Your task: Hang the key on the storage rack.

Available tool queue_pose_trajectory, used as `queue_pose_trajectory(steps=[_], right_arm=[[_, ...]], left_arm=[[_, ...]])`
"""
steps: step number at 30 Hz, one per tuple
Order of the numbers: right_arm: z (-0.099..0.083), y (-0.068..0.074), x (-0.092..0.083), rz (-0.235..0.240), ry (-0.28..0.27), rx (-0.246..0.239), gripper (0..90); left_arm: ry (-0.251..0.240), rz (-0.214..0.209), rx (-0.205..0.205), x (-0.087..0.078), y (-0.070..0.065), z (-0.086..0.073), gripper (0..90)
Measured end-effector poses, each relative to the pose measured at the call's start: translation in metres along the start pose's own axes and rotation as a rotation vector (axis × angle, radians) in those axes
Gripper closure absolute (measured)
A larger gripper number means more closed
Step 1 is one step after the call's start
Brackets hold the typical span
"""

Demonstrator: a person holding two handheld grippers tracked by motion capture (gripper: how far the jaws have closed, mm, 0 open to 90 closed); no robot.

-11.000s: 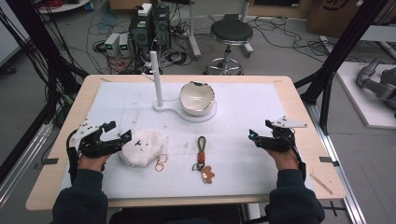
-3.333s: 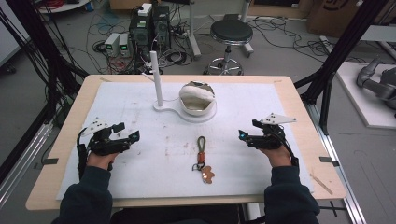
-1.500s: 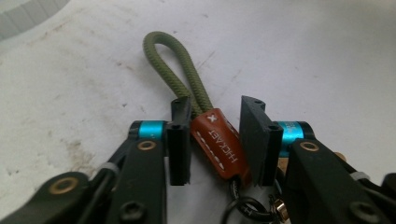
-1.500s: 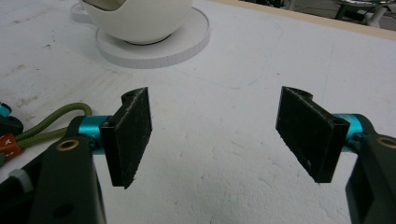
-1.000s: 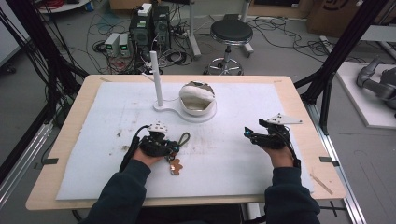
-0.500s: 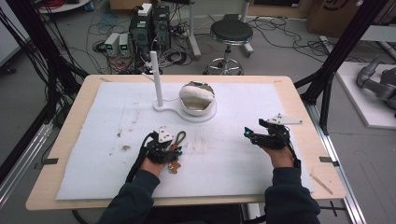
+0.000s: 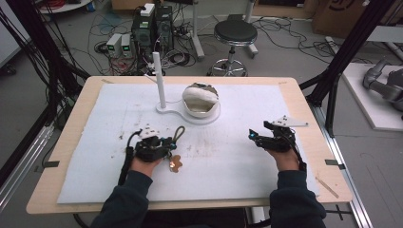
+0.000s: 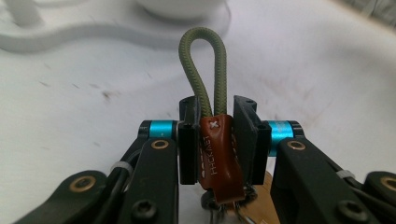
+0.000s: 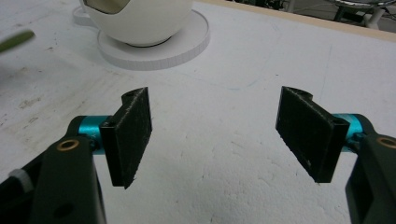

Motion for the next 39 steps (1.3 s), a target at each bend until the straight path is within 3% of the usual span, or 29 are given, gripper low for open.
queue_pose_trajectory(steps=[2, 3, 4, 5, 6, 8, 12, 17, 24, 28, 39], right_arm=[[0.000, 0.000, 0.000, 0.000, -0.001, -0.003, 27.3], [0.000, 0.000, 0.000, 0.000, -0.001, -0.003, 27.3], [0.000, 0.001, 0.000, 0.001, 0.000, 0.000, 27.3], [0.000, 0.001, 0.000, 0.001, 0.000, 0.000, 27.3], [0.000, 0.001, 0.000, 0.002, -0.001, 0.001, 27.3], [0.001, 0.001, 0.001, 0.002, 0.000, -0.002, 27.3], [0.001, 0.002, 0.001, 0.001, -0.004, -0.005, 27.3], [0.001, 0.002, 0.002, 0.003, -0.005, -0.003, 27.3], [0.001, 0.002, 0.002, 0.005, -0.001, -0.005, 27.3], [0.001, 0.002, 0.002, 0.006, 0.001, 0.001, 27.3], [0.000, 0.001, 0.002, 0.011, -0.001, 0.006, 27.3]], left_arm=[[-0.059, -0.010, -0.016, -0.014, 0.007, 0.009, 72.2], [-0.059, -0.010, -0.016, -0.014, 0.007, 0.009, 72.1], [-0.112, -0.010, -0.015, -0.027, 0.013, 0.018, 72.2], [-0.112, -0.010, -0.015, -0.027, 0.013, 0.018, 72.1], [-0.156, -0.008, -0.005, -0.039, 0.018, 0.028, 72.2], [-0.194, 0.003, -0.005, -0.049, 0.024, 0.039, 72.1], [-0.260, 0.016, -0.010, -0.063, 0.036, 0.060, 72.1], [-0.303, 0.026, -0.001, -0.068, 0.044, 0.086, 72.1], [-0.298, 0.052, 0.023, -0.059, 0.048, 0.115, 72.1], [-0.269, 0.098, 0.020, -0.050, 0.052, 0.125, 72.0], [-0.162, 0.161, 0.018, -0.019, 0.060, 0.124, 71.9]])
Point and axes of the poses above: each handheld gripper's, and its own axes: x roughly forward along the jaws, z roughly out of its top, y roughly to its left, the point moved 2 cm from there along x, roughly forward along the jaws, and after that the axes turned 2 degrees about -x, right-handed, at the moved point
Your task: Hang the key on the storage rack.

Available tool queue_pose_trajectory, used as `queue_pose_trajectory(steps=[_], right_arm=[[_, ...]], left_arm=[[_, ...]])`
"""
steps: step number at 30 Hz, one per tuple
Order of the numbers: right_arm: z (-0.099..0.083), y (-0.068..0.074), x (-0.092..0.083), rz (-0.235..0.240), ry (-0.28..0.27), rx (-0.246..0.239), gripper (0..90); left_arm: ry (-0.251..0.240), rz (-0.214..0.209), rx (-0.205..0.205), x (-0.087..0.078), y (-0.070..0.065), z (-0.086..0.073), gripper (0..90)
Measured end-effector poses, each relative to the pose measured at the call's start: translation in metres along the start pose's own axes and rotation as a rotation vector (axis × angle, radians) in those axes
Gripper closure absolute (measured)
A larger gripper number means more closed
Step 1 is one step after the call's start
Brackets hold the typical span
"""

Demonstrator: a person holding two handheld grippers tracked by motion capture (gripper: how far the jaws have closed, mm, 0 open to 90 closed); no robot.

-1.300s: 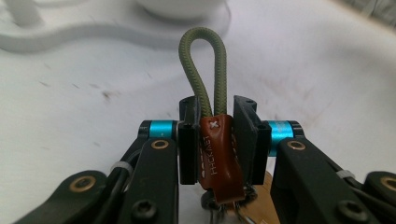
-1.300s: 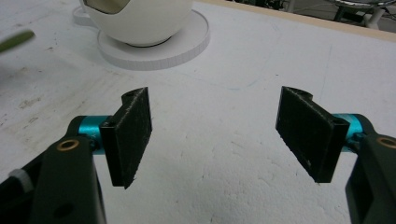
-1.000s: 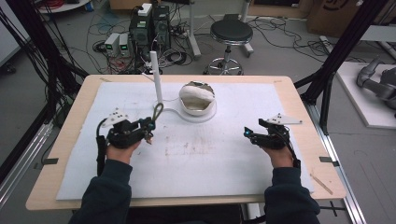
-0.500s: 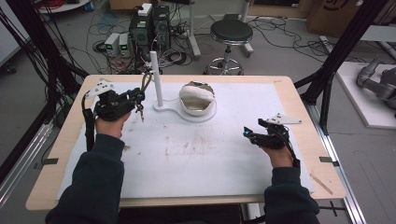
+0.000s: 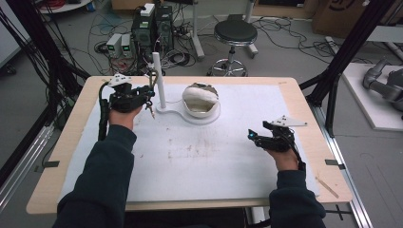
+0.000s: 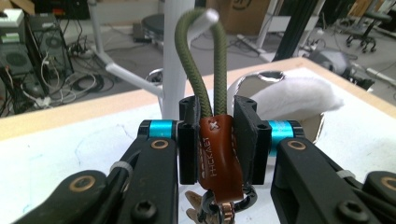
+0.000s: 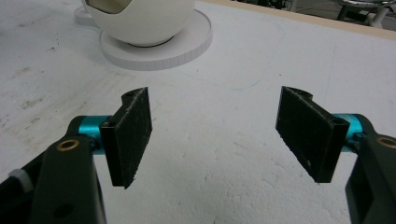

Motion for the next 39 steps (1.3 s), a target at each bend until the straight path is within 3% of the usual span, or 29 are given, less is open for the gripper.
queue_pose_trajectory(steps=[2, 4, 6, 9, 13, 18, 20, 23, 25, 28, 31, 32, 36, 39], right_arm=[[0.000, 0.000, 0.000, 0.001, 0.002, -0.006, 27.3], [0.000, 0.000, 0.000, 0.003, 0.001, -0.007, 27.3], [0.000, 0.000, 0.000, 0.002, 0.001, -0.010, 27.3], [0.000, 0.000, -0.001, 0.003, -0.001, -0.004, 27.3], [-0.001, 0.000, -0.001, 0.008, 0.000, -0.006, 27.3], [-0.001, 0.003, 0.001, 0.013, 0.004, -0.021, 27.2], [-0.001, 0.003, 0.002, 0.018, 0.007, -0.028, 27.2], [-0.001, 0.004, 0.003, 0.030, 0.009, -0.036, 27.1], [0.000, 0.007, 0.004, 0.043, 0.007, -0.045, 27.0], [0.000, 0.009, 0.005, 0.054, 0.009, -0.060, 25.3], [-0.001, 0.011, 0.006, 0.064, 0.010, -0.064, 23.2], [-0.001, 0.012, 0.006, 0.067, 0.013, -0.067, 22.1], [-0.002, 0.014, 0.009, 0.074, 0.019, -0.081, 21.5], [-0.003, 0.015, 0.009, 0.074, 0.023, -0.088, 21.3]], left_arm=[[0.003, -0.003, 0.002, 0.003, -0.001, -0.002, 71.1], [-0.013, -0.001, 0.040, 0.004, -0.001, -0.004, 69.4], [-0.021, -0.008, 0.045, 0.004, -0.001, -0.006, 68.1], [-0.066, -0.047, 0.020, -0.001, 0.004, -0.015, 60.8], [-0.085, -0.057, 0.018, -0.007, 0.012, -0.029, 44.0], [-0.079, -0.051, -0.025, -0.019, 0.021, -0.046, 20.5], [-0.083, -0.075, -0.023, -0.024, 0.021, -0.053, 19.4], [-0.088, -0.080, 0.000, -0.030, 0.020, -0.060, 19.5], [-0.106, -0.102, 0.038, -0.038, 0.018, -0.071, 19.9], [-0.103, -0.114, 0.048, -0.047, 0.016, -0.081, 20.2], [-0.092, -0.112, 0.055, -0.052, 0.015, -0.087, 20.2], [-0.074, -0.091, 0.072, -0.055, 0.015, -0.093, 20.2], [-0.061, -0.087, 0.055, -0.059, 0.015, -0.102, 19.8], [-0.041, -0.077, 0.073, -0.061, 0.013, -0.112, 19.5]])
Point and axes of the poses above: each handheld gripper's, and its own axes: x roughly forward along the jaws, z roughly out of its top, y roughly to its left, the point moved 2 cm from there along x, roughly forward along the jaws, and after that the axes turned 2 degrees about -x, right-handed, at the moved point
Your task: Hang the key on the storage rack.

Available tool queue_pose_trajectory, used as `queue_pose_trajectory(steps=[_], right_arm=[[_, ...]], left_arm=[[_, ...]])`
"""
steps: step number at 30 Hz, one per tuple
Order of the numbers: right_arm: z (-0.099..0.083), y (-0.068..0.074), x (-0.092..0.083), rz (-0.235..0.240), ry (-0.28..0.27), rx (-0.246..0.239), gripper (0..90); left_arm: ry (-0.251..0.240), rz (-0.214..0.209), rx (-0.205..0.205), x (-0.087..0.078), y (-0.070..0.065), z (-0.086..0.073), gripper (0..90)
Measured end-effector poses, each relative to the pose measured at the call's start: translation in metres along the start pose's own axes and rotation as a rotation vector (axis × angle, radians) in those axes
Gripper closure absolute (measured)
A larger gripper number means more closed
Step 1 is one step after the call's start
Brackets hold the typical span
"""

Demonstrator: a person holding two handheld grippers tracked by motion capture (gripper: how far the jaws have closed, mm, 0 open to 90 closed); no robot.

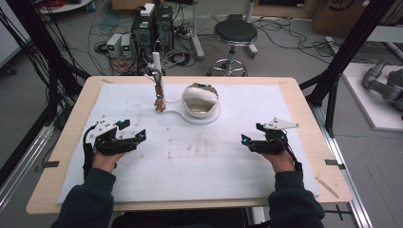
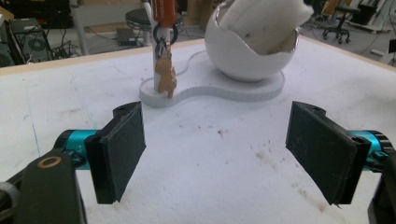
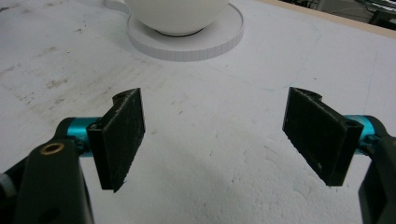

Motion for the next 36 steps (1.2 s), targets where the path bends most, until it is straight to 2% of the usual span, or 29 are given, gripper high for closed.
queue_pose_trajectory(steps=[4, 7, 36], right_arm=[[-0.0020, 0.0001, -0.0004, 0.000, -0.001, 0.007, 21.3], [-0.0033, -0.0011, -0.0020, -0.005, -0.010, 0.012, 21.3], [-0.0036, -0.0007, -0.0066, -0.022, -0.022, 0.015, 21.4]], left_arm=[[-0.001, 0.002, -0.001, -0.0005, 0.0000, 0.0001, 19.5], [-0.014, -0.004, -0.024, 0.0018, -0.0004, -0.0024, 19.5], [-0.002, -0.030, -0.019, 0.0023, -0.0072, -0.0097, 19.5]])
Point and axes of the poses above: each handheld gripper's, and its own axes: x roughly forward along the jaws, z roughly out of its top, y roughly to its left, the point moved 2 cm from there along x, roughly forward along the jaws, and after that the axes turned 2 degrees about -x, right-handed, at the moved point
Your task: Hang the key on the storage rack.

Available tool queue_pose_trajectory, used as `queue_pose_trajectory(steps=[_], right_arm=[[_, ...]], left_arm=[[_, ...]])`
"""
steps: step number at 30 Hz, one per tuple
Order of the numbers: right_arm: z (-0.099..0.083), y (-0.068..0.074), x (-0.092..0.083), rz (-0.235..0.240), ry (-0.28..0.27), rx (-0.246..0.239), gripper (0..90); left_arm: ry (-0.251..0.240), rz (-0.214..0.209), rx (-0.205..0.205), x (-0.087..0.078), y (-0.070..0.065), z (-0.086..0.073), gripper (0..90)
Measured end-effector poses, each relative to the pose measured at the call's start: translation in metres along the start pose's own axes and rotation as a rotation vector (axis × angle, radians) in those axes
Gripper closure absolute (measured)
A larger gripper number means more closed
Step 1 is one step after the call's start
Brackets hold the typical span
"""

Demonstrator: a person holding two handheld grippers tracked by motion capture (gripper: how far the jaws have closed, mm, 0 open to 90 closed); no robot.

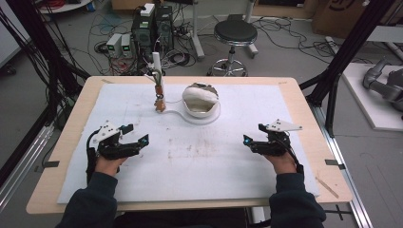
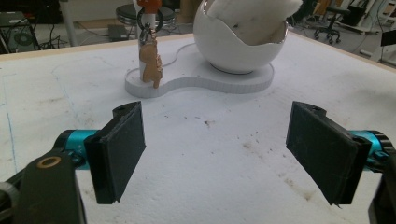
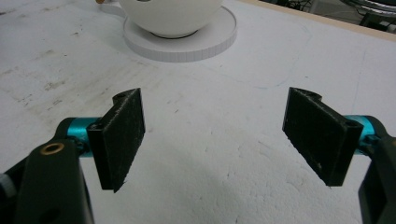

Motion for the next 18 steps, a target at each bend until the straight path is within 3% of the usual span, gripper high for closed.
queue_pose_trajectory(steps=[18], right_arm=[[-0.0001, -0.0001, 0.0001, 0.002, -0.001, 0.004, 21.4]], left_arm=[[-0.002, 0.003, -0.010, 0.0001, 0.0021, -0.0008, 19.5]])
Point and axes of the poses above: each handheld gripper's, and its own axes: x roughly forward along the jaws, z roughly out of its top, y roughly to its left, the point moved 2 cm from there along x, roughly forward along the jaws, and after that the axes turned 2 degrees about -x, right-handed, at the moved point
